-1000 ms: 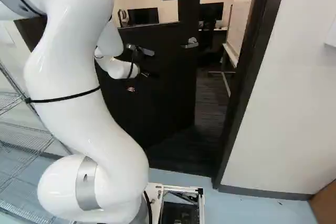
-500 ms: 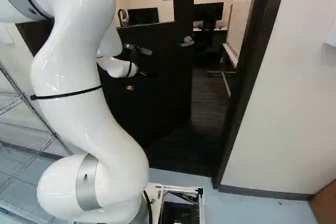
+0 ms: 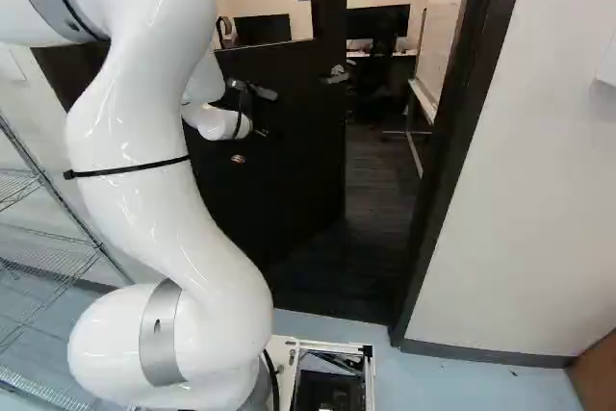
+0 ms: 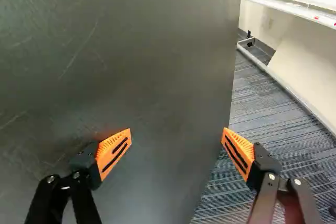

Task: Open the door and move inside

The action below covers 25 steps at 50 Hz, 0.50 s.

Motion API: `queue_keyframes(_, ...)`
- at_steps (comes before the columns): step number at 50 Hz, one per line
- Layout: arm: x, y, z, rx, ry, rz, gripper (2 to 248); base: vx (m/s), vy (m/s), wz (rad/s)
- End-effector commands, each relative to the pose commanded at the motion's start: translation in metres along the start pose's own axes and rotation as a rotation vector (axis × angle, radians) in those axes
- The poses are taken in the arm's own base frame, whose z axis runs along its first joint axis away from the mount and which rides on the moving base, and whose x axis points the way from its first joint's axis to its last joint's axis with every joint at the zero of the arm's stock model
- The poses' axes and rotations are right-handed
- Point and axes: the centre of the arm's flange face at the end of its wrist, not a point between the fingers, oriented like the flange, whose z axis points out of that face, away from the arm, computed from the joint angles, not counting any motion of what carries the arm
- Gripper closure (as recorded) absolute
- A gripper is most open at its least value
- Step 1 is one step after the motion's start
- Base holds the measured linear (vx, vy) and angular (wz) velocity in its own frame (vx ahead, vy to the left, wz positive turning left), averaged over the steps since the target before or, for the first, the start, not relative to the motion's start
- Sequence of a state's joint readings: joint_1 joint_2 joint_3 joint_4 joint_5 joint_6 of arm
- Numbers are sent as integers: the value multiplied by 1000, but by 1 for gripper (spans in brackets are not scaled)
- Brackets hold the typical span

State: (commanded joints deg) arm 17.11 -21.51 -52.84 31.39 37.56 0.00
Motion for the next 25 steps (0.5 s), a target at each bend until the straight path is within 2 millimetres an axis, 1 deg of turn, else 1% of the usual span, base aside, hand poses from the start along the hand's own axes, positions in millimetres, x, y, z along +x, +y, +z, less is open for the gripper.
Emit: queue_keyframes(25,4,-13,20,47,11,-51,3,0,0,0)
